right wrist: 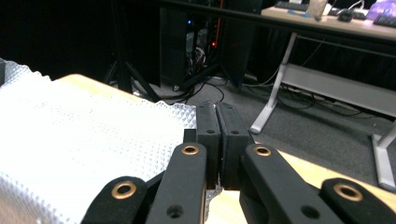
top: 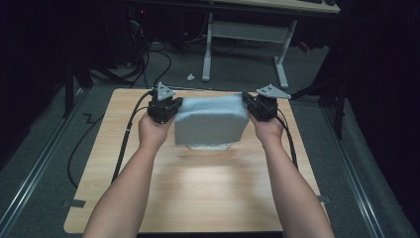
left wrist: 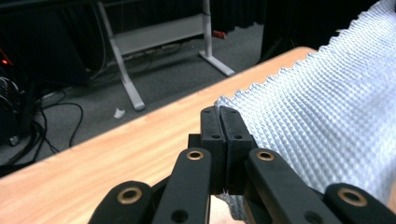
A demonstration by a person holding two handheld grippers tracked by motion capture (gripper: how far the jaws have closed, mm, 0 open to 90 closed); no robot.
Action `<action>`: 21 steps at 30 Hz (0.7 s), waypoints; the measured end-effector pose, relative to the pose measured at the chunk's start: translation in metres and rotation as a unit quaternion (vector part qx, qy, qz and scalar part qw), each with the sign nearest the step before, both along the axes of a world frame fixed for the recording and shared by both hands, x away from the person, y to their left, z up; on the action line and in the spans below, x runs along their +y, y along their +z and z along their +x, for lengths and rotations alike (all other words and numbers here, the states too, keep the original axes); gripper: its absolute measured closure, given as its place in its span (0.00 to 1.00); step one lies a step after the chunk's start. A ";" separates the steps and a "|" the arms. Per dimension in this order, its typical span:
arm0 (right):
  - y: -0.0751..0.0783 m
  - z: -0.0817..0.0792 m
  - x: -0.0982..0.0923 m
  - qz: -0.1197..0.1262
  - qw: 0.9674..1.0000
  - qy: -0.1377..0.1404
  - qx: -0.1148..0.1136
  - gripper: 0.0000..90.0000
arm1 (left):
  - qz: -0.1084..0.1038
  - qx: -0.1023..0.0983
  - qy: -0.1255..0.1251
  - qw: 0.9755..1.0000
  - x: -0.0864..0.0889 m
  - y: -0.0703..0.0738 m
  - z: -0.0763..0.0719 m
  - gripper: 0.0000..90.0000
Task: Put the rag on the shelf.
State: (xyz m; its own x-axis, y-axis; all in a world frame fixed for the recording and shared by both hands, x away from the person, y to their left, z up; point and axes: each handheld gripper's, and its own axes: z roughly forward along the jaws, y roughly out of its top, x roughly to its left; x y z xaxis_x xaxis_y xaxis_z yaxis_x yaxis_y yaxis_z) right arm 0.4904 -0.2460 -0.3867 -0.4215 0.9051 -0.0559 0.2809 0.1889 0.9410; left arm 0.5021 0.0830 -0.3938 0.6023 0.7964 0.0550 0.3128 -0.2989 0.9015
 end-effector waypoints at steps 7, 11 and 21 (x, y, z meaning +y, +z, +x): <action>-0.013 -0.004 0.002 -0.008 1.000 0.010 0.011 1.00 | -0.001 0.020 -0.011 1.000 0.005 -0.018 -0.006 0.99; -0.024 -0.010 0.002 -0.005 1.000 0.019 0.021 1.00 | -0.012 0.028 -0.019 0.999 0.008 -0.029 -0.011 0.99; -0.055 -0.024 0.004 -0.003 0.998 0.030 0.048 1.00 | -0.025 0.046 -0.043 0.998 0.005 -0.047 -0.020 0.99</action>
